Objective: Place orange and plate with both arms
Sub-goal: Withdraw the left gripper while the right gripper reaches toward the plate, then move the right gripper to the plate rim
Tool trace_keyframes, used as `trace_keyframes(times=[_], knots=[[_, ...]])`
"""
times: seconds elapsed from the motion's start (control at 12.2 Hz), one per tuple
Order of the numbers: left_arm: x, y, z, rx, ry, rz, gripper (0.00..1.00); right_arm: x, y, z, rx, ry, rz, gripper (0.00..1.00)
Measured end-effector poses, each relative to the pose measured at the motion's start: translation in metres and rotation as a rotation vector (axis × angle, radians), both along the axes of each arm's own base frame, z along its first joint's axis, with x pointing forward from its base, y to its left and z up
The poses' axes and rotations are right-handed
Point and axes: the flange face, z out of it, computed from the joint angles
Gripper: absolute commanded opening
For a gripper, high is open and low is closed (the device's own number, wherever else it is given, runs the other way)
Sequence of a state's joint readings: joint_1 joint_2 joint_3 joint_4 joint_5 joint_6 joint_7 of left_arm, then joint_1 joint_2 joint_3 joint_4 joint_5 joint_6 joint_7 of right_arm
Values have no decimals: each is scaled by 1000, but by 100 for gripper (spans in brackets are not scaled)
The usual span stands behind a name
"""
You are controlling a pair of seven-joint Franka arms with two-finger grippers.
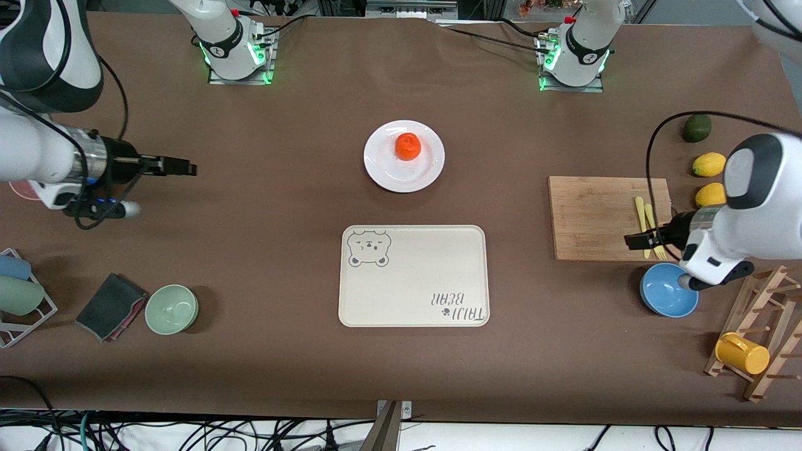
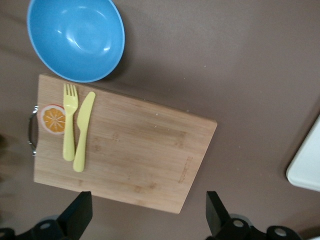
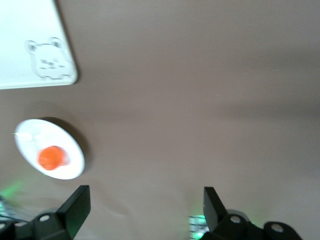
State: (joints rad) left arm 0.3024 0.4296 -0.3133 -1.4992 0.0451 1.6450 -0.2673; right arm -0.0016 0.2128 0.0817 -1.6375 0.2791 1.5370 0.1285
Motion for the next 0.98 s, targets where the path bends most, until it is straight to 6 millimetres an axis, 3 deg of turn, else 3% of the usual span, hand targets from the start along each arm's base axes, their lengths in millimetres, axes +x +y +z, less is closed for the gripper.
trace_keyframes(times=[0.25,0.49,0.66,0.82,0.98], knots=[[-39,2,83,15,-36,-96,100,1,44,-20,125,46,-26,100],[-76,-21,144,39,-86,-147,100,2,57,-41,277,60,-88,100],[-87,-21,155,29,-97,-218,100,3,93,-76,373,8,-100,100],[-84,-13,144,18,-91,-251,100,-7,144,-118,374,-33,-104,100],[-74,-13,134,8,-114,-268,100,-16,172,-139,455,-54,-82,100]])
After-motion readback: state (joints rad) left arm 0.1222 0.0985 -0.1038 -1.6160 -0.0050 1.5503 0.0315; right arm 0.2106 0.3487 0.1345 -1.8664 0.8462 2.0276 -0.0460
